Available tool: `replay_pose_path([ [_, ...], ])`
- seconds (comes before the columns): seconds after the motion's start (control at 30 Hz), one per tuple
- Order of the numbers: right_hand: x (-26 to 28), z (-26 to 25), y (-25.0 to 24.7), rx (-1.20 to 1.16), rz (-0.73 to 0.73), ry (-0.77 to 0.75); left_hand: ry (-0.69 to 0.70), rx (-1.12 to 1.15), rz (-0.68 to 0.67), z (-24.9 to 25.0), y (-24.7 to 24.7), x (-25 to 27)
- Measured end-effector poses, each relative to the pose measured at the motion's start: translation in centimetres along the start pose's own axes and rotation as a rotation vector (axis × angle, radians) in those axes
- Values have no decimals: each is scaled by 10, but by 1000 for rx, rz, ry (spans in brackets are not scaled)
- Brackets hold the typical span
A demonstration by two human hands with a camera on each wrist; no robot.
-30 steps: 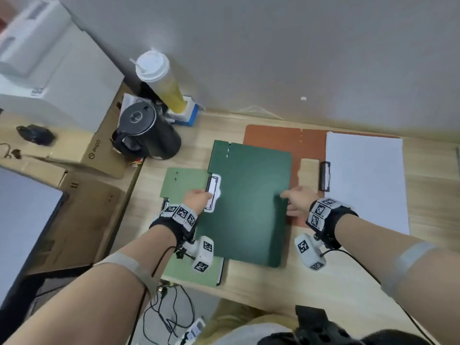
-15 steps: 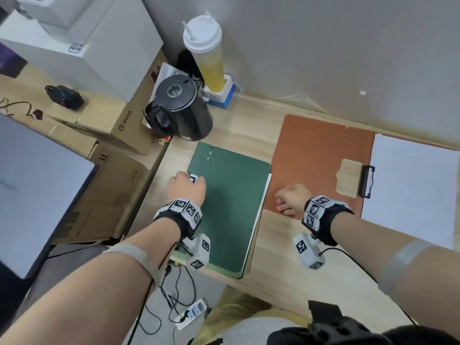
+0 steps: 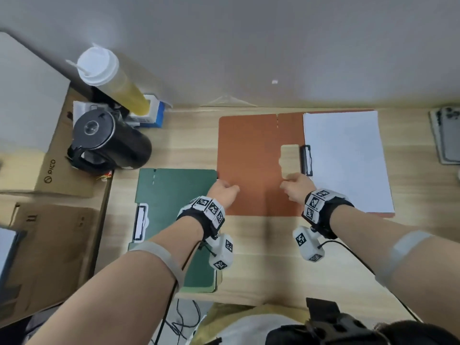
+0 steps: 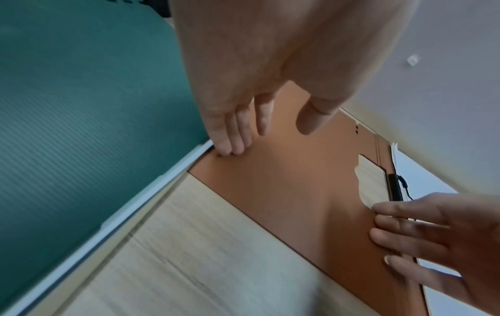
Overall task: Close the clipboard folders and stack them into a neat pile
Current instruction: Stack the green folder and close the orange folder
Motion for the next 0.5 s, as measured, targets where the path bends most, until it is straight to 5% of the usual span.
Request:
replay_pose_path([
  [0.33,-1,35,-42,100,-130,-60,-89,-193,228,25,6,21],
  [0.5,-2,51,-66,111,-73,-41,-177,-169,216,26,14,38],
])
Point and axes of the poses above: each hand's wrist, its own x-axis away from the middle knuckle, its own y-axis out of the palm, z = x × y, the point moved 9 cm from there along -x, towards the middle knuckle, and after that the axes turned 15 degrees about z, right-handed, at the moved point
